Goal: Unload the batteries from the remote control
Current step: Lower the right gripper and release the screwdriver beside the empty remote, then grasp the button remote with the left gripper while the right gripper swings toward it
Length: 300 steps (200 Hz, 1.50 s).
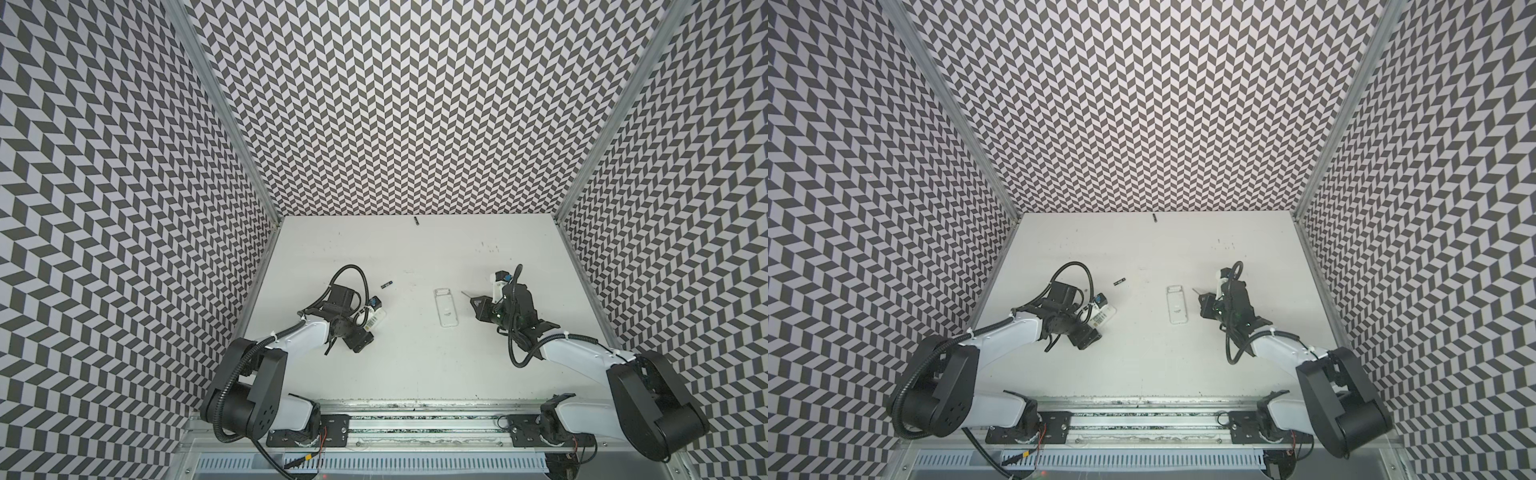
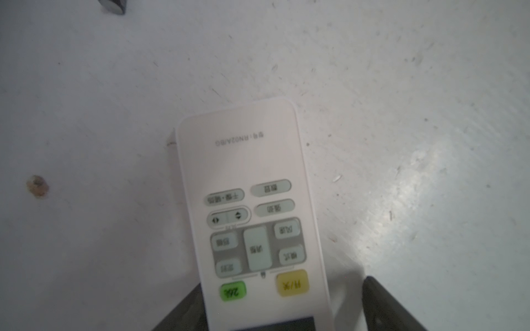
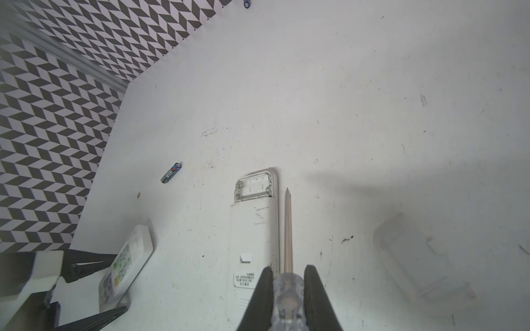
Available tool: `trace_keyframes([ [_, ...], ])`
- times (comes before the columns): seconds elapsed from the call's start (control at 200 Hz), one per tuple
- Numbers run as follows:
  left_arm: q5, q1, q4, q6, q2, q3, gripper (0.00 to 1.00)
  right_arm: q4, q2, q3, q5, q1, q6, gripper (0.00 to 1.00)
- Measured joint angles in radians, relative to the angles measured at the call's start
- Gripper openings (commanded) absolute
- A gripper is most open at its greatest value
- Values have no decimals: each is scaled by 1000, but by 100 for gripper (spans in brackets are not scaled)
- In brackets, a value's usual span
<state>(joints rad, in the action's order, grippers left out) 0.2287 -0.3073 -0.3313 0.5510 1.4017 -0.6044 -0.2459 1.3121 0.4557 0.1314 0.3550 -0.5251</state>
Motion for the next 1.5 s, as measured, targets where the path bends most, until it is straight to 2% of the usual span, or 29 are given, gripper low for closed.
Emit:
trace_keyframes([
  [0.23,1,0,15,4,4,0,49,-69,42,-37,-13,-7,-8,14],
  [0.451,2,0,16,10,-4,3,36,-90,55,-61,-17,-7,-7,28],
  [0.661,4,0,8,14,-28,3,7,-90,39,-63,-31,-9,2,39],
  [0.766,16,1,-10,18,-44,-10,0,-72,14,-56,-38,-10,14,44],
  [0.911,64,11,-37,17,-62,-70,0,-58,-39,-51,-36,-10,53,51],
  [1.102,160,24,-52,15,-118,-129,0,-70,-192,-52,-25,-2,141,52],
  [1.322,269,42,-104,55,-169,-139,0,-203,-342,-102,9,52,291,52],
  [1.502,328,47,-147,82,-186,-167,0,-386,-399,-214,98,114,418,52],
])
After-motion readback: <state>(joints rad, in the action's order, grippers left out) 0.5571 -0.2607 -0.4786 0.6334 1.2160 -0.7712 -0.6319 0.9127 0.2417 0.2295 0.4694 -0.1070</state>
